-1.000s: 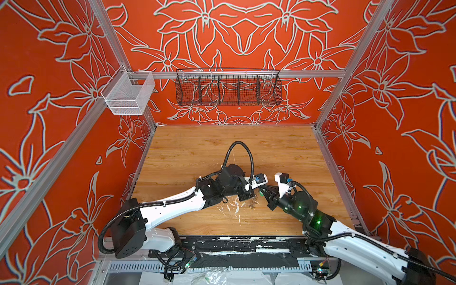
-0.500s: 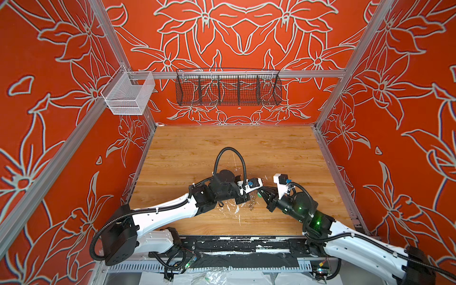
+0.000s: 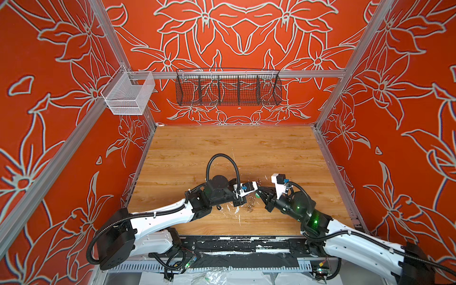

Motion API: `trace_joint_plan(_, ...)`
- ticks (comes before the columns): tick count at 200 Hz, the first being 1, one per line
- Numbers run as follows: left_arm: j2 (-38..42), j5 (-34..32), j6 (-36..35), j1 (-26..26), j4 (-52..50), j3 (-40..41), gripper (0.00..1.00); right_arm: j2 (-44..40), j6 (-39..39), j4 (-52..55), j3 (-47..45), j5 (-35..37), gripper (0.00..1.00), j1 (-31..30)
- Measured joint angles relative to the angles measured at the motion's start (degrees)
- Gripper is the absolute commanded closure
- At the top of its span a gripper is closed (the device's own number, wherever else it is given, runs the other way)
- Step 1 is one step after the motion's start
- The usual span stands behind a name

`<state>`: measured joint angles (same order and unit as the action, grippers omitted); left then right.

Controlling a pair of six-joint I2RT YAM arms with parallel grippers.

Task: Attach keys to a key ring
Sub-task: Insert the key into the keyring.

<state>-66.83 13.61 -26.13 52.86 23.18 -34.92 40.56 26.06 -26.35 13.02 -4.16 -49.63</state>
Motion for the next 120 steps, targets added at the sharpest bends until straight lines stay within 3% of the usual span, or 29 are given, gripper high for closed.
trace_joint_plan(42, 1.0, 0.1, 0.6, -0.2, 7.6, 5.3, 1.0, 3.0, 2.5, -1.8, 0.1, -1.7, 1.0, -0.3)
trace_joint_plan(85, 1.0, 0.0, 1.0, -0.5, 9.2, 6.2, 1.0, 5.6, 4.5, -4.4, 0.2, -2.3, 1.0, -0.1)
trace_joint_plan(94, 1.0, 0.0, 1.0, -0.5, 9.0, 6.1, 0.9, 5.8, 4.7, -4.6, 0.2, -2.4, 1.0, -0.1)
trace_joint_plan(120, 1.0, 2.3, 0.6, -0.1, 5.3, 2.6, 0.77, 5.4, 4.6, -3.3, 0.2, -1.2, 1.0, 0.6)
